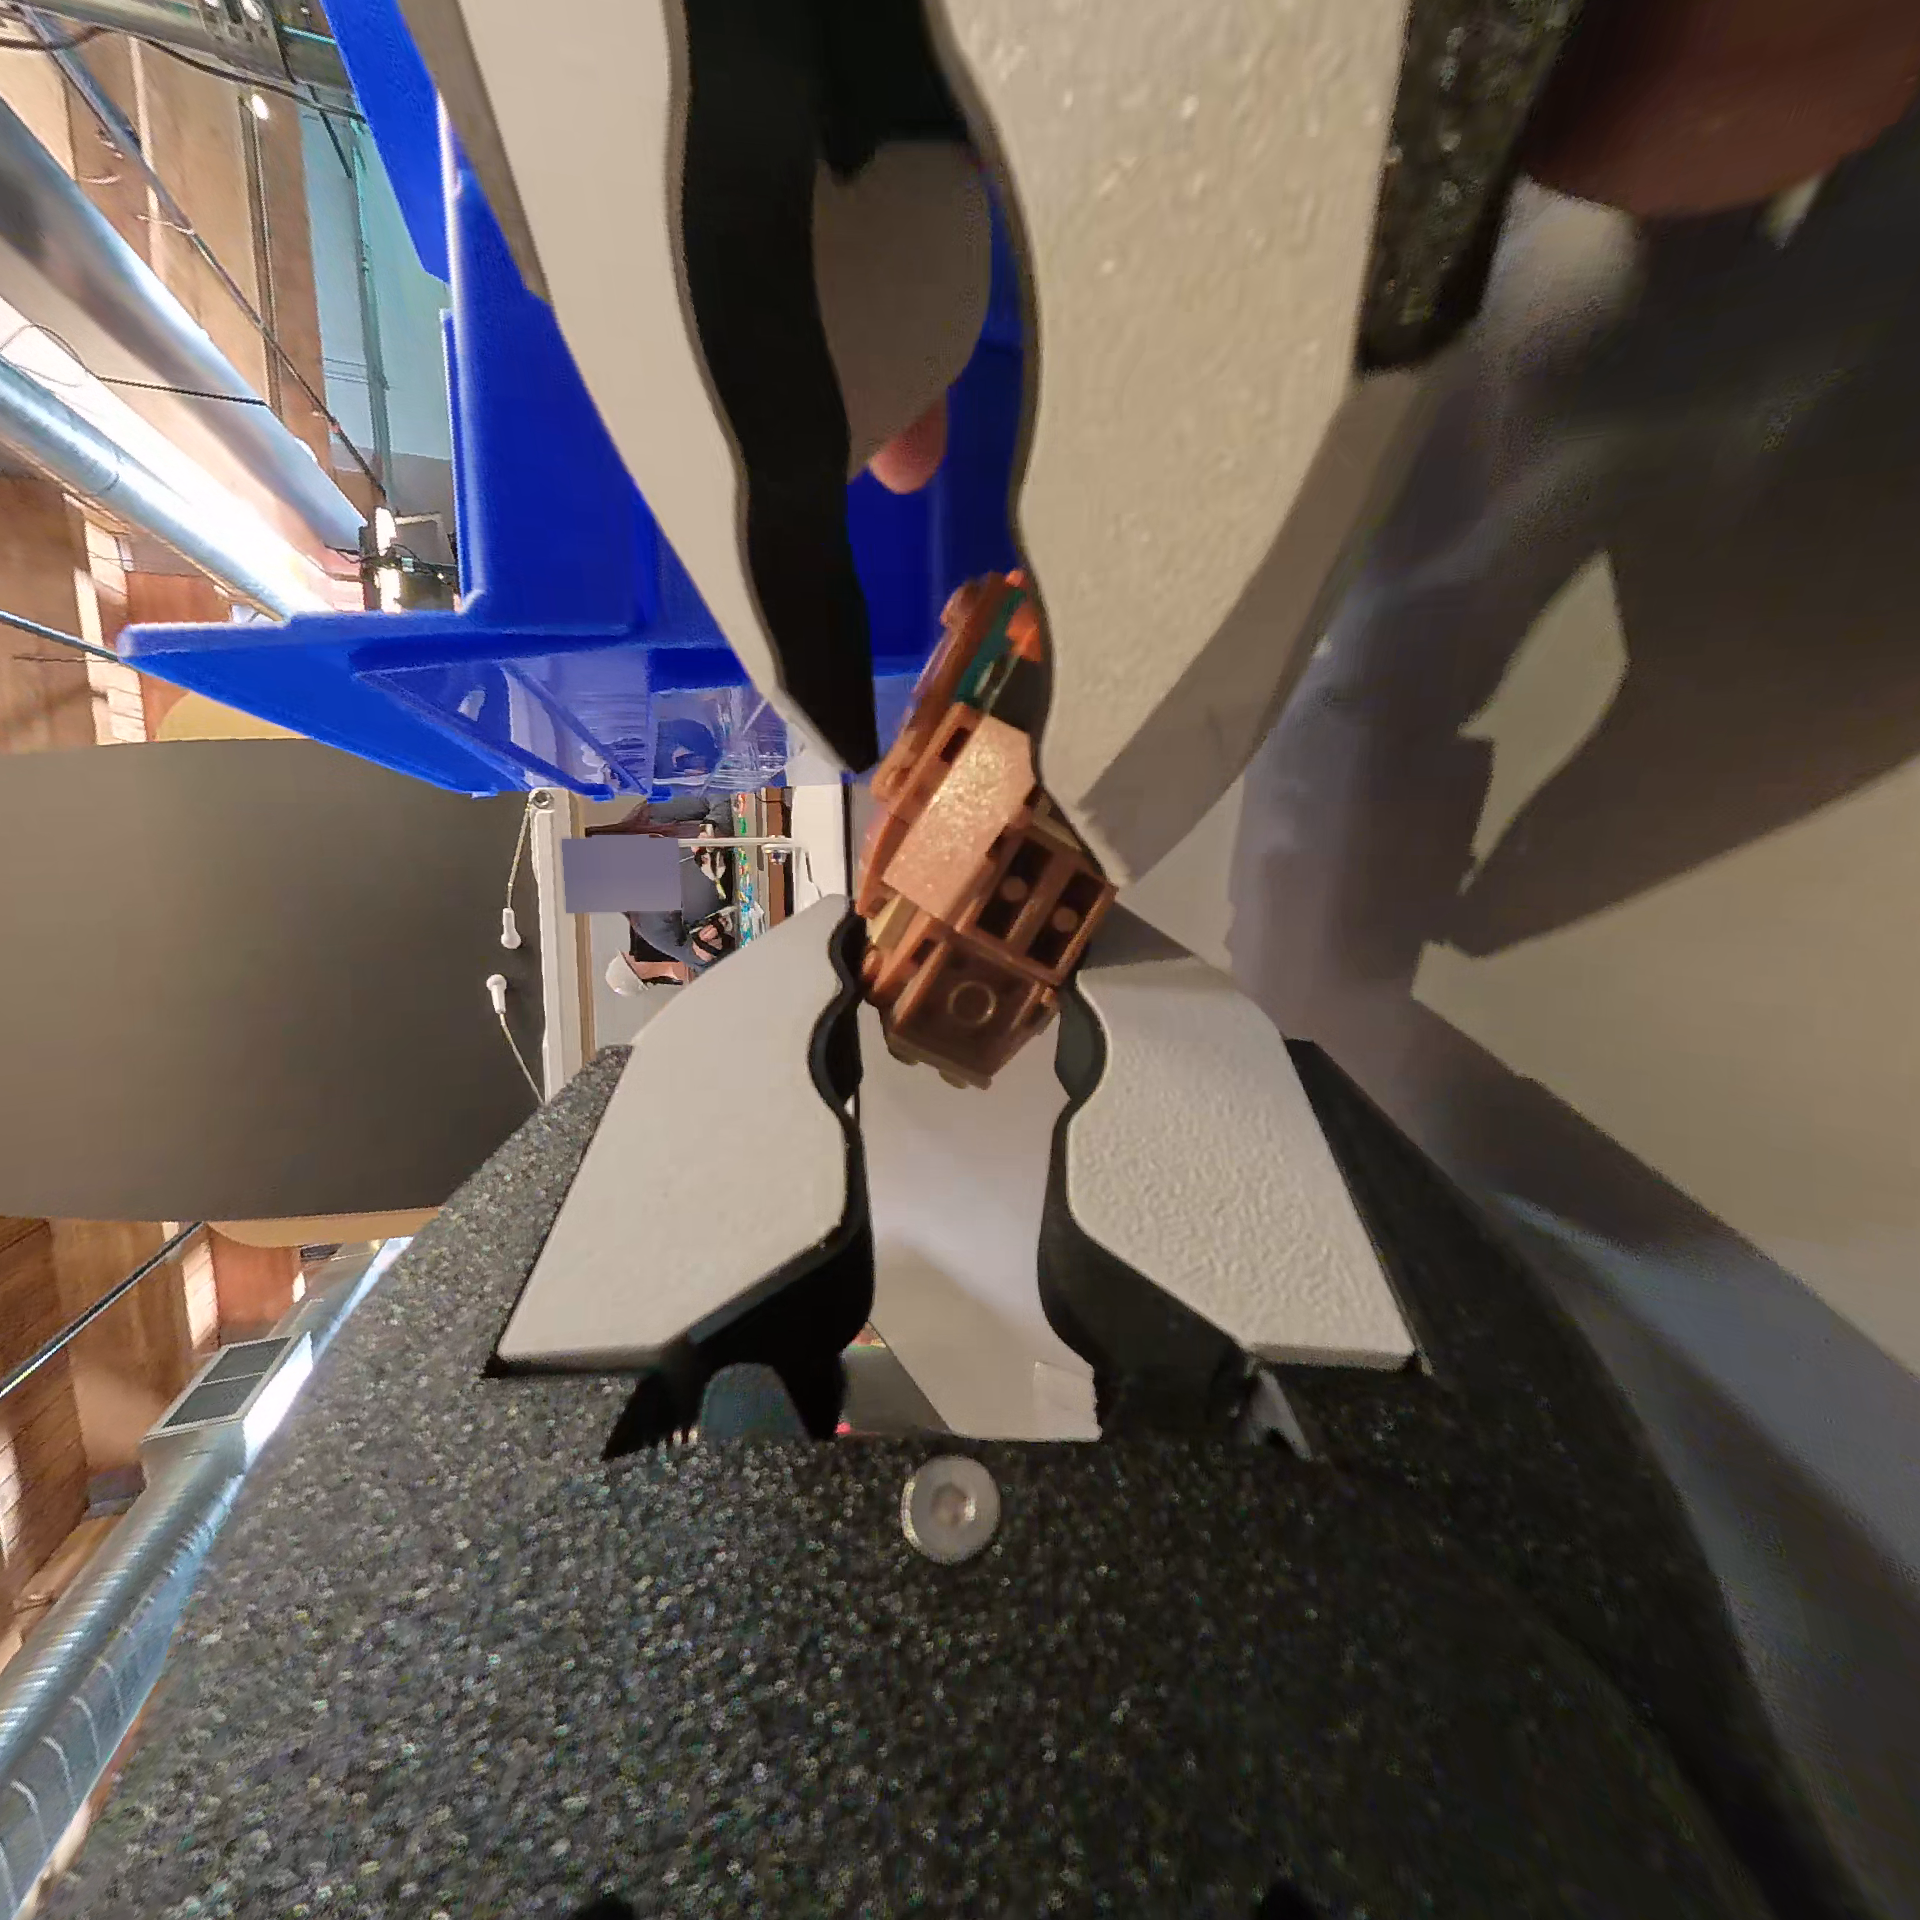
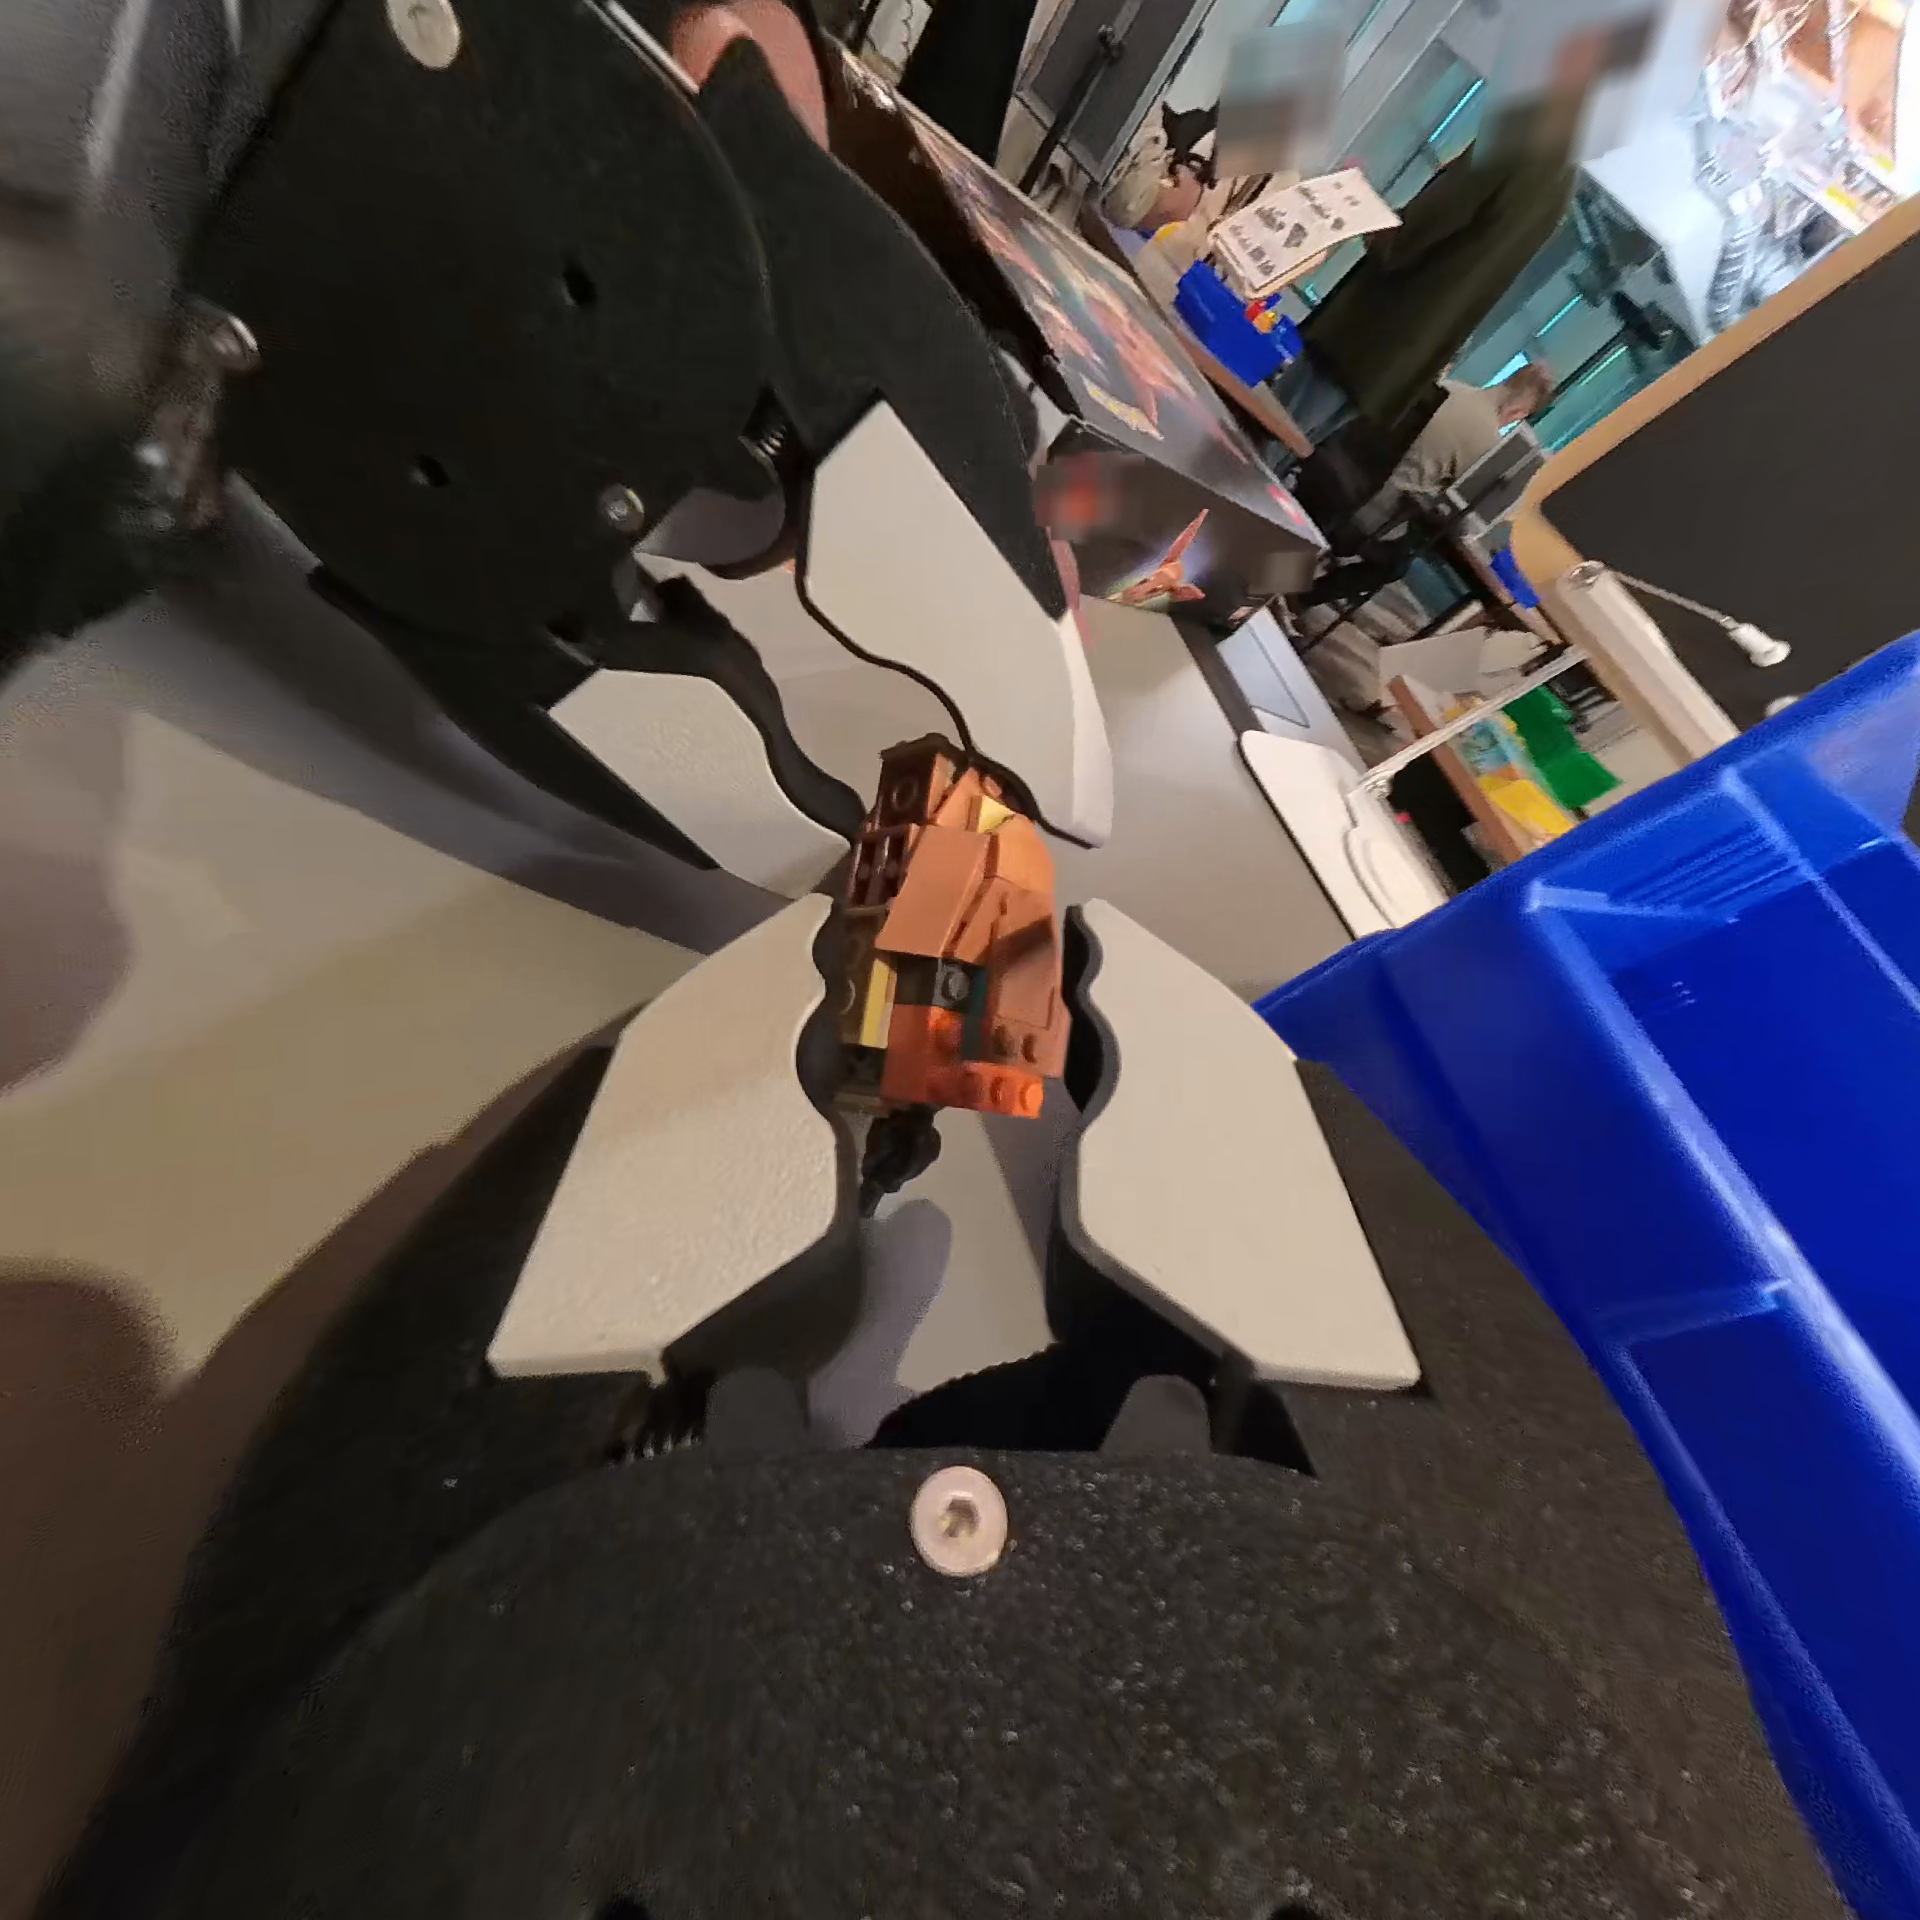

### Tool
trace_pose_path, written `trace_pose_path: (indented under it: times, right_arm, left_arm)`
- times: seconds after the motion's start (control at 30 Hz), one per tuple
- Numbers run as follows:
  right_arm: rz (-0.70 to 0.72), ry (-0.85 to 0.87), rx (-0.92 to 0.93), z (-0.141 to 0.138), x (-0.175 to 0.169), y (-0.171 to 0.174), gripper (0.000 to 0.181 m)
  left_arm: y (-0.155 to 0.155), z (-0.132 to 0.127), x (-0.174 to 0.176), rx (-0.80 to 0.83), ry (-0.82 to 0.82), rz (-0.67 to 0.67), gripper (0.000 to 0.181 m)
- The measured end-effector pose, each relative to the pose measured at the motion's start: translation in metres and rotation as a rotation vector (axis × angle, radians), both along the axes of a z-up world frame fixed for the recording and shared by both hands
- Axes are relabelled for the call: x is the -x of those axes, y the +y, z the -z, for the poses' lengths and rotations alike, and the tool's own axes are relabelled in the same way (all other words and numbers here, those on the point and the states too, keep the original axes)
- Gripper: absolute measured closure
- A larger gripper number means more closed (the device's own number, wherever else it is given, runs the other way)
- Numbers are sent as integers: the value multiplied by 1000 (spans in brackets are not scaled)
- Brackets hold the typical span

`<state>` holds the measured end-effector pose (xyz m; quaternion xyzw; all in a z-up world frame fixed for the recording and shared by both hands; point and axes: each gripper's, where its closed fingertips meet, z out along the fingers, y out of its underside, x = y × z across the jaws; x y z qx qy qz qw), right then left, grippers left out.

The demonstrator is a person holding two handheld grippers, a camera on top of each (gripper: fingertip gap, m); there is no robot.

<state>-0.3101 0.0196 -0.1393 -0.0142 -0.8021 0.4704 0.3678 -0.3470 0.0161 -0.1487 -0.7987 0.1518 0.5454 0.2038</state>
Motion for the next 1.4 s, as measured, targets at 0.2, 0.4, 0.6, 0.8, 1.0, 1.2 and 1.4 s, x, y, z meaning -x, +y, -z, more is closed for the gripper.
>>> trace_pose_path:
  times: [0.2, 0.4, 0.6, 0.8, 1.0, 1.2, 1.4]
  right_arm:
    - [-48, -87, 30, 5, -2, -1, 146]
    - [-100, -194, 54, 10, -5, 0, 147]
    - [-133, -284, 70, 12, -7, 2, 148]
    - [-154, -370, 80, 13, -9, 6, 147]
    - [-179, -478, 109, 12, -12, 10, 148]
    - [-194, -558, 132, 10, -13, 14, 148]
    - [-290, -753, 308, -10, -21, 16, 181]
  left_arm:
    - [-1, 6, -2, 37, -17, 12, 147]
    - [-1, 15, -6, 54, -83, 20, 147]
    - [2, 18, -10, 55, -106, 56, 147]
    - [5, 20, -13, 56, -99, 91, 147]
    - [8, 21, -15, 60, -82, 125, 147]
    - [11, 21, -16, 76, -49, 155, 147]
    - [14, 16, -14, 131, 94, 191, 148]
